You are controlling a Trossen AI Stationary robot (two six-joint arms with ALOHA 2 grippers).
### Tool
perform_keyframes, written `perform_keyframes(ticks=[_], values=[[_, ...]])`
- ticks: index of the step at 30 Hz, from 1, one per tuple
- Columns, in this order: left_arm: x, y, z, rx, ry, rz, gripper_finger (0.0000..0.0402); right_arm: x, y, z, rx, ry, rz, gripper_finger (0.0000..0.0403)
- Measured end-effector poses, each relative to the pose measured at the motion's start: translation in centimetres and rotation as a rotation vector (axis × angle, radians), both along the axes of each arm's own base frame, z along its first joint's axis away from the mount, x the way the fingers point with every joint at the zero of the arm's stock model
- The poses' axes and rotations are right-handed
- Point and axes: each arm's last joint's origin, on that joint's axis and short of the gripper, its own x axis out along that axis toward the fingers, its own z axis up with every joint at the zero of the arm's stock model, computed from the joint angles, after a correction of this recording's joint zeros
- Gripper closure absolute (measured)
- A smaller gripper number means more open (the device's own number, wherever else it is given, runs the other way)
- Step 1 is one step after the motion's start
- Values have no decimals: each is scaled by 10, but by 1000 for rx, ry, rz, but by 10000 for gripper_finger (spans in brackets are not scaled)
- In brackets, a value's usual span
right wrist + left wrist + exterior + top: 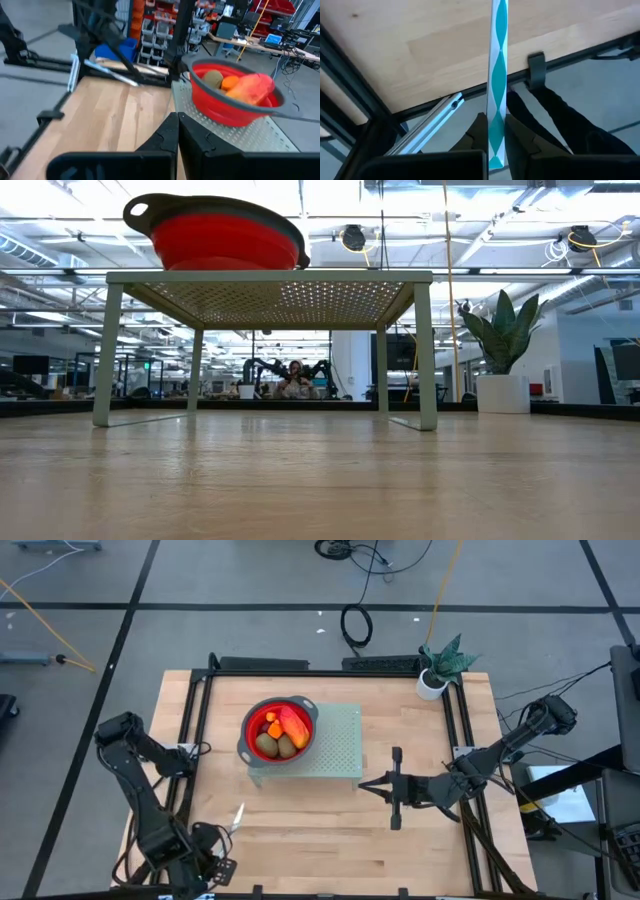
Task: Pick & Place Fruit
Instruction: Put the knife onto the right side of the shelf
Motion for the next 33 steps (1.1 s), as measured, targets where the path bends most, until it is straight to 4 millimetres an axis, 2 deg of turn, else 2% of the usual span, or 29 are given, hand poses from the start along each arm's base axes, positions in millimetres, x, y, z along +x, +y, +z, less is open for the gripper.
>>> perform_keyframes(ticks=[9,17,25,33], values=[[21,2,4,1,-202,-58,377,1,1,6,46,-61,2,403],[52,11,11,21,-417,-102,376,1,1,6,47,-62,3,403],[87,29,20,28,-595,-159,376,1,1,6,47,-61,3,403],[110,48,25,61,-686,-162,376,1,1,6,45,-57,4,403]])
